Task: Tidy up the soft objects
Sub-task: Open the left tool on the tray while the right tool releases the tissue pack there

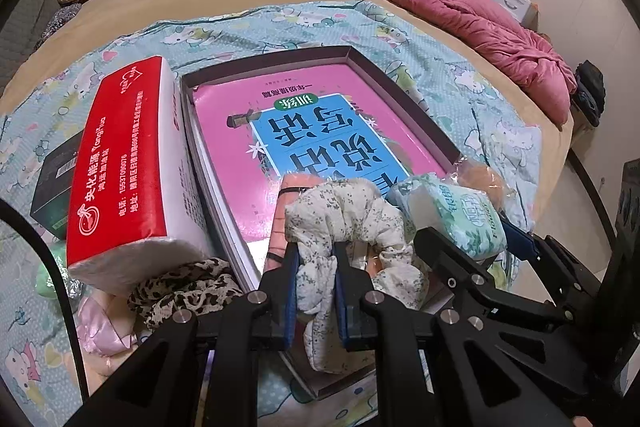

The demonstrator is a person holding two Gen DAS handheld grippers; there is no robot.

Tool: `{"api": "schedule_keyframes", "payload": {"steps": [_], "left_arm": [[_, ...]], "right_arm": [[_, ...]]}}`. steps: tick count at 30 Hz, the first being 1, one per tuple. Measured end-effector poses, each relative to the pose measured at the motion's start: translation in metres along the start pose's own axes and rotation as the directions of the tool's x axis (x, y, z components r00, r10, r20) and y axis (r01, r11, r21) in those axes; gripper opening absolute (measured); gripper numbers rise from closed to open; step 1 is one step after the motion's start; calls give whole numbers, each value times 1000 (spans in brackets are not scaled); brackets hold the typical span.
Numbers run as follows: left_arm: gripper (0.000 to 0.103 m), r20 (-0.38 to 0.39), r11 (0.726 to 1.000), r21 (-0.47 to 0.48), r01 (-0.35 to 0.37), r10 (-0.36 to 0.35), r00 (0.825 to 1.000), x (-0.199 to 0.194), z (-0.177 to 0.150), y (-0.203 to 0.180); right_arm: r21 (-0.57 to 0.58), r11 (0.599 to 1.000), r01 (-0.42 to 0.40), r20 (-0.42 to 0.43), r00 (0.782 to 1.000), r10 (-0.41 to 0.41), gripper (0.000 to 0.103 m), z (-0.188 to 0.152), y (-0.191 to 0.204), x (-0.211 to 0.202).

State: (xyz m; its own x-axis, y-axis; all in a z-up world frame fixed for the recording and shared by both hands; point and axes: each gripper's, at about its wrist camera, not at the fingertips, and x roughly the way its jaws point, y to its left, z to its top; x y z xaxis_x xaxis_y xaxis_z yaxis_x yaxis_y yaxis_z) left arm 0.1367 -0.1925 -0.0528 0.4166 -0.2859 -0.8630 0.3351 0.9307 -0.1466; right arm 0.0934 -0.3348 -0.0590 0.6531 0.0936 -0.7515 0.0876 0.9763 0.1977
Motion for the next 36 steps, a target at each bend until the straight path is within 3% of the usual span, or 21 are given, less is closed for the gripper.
{"api": "schedule_keyframes", "payload": {"steps": [14, 24, 33, 36], "left_arm": [[17, -4, 1000, -10, -5, 5, 1000, 2, 0, 2], [32, 0, 1000, -29, 8, -8, 1000, -2, 1, 7], [40, 0, 1000, -30, 10, -10, 1000, -4, 2, 8], [48, 4, 1000, -28, 12, -12, 1000, -7, 3, 7]], "right_arm": [[3, 1000, -10, 16, 1000, 10, 82, 0, 1, -2], [33, 999, -34, 64, 997, 32, 84, 1, -3, -15], [61, 998, -11, 98, 995, 5, 85, 3, -11, -26], [76, 997, -2, 106, 994, -6, 85, 3, -16, -29]]}}
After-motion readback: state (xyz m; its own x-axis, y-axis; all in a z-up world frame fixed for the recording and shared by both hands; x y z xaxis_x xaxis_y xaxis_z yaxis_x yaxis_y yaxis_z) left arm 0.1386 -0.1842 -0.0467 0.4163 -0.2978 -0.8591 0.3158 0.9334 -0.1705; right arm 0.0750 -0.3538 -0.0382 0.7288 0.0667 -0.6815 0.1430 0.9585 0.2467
